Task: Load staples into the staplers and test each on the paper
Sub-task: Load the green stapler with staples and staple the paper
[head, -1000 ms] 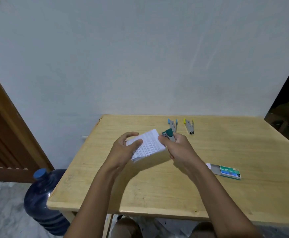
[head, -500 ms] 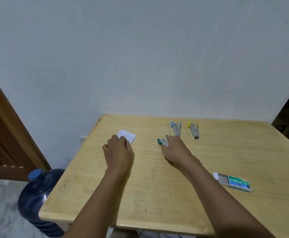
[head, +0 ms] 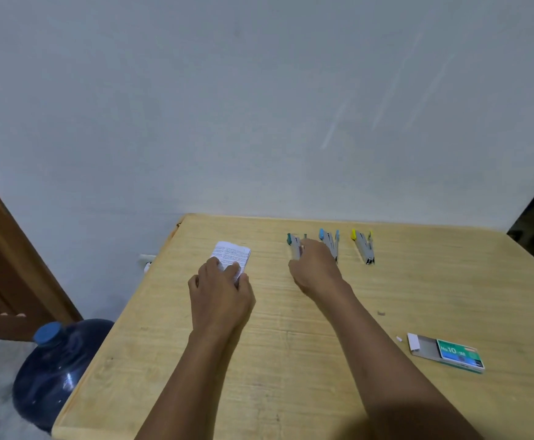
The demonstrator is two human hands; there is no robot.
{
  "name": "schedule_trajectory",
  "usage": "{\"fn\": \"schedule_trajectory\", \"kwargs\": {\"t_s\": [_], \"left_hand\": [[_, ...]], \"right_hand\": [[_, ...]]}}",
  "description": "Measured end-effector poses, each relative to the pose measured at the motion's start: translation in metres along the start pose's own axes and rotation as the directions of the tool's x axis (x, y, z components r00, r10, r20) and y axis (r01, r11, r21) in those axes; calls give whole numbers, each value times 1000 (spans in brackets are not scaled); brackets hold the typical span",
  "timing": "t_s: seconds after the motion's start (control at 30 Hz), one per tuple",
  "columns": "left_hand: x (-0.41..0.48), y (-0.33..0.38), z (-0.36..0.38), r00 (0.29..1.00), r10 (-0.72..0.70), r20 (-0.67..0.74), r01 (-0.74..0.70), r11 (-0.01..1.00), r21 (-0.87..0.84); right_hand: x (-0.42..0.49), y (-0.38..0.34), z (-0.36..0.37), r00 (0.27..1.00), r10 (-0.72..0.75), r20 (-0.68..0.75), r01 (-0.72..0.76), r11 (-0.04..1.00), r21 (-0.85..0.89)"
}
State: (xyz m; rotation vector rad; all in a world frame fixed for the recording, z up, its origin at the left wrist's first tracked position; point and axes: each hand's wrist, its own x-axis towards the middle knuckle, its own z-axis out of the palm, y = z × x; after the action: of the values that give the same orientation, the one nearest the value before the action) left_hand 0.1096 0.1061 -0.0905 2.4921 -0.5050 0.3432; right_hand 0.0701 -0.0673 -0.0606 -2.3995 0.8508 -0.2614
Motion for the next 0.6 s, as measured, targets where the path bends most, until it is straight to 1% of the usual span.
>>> {"fn": "schedule_trajectory", "kwargs": {"t_s": [0.1,0.23,0.33,0.43,0.47,0.53,0.6], "left_hand": [[2,-1,3,1000,0,12,0,1000,-4],[1,0,0,1000,-7,27,7,1000,-15],[0,1,-1,1000,-10,23,11,1000,-14],[1,0,-1,1000,-15,24,16,1000,-17],[1,0,-1,999,-19,25,20,1000,-21],[1,1,-1,1000,-21,23,21,999,-25],[1,2,-1,1000,-21,19,22,999,-24]], "right_hand": [[4,3,0,1000,-15,-27,13,999,-45],[9,-2,1,999,16,-51,-16,1000,0],[9,-6,-4,999,29,25,-31,997,65],[6,-12,-17,985,47,166,-58,997,60],[7,-12,-19,980,57,192,-69,996,53],[9,-11,-20,978,67,199,-76,996,37],[12,-10,-17,982,73,173,-79,996,29]]}}
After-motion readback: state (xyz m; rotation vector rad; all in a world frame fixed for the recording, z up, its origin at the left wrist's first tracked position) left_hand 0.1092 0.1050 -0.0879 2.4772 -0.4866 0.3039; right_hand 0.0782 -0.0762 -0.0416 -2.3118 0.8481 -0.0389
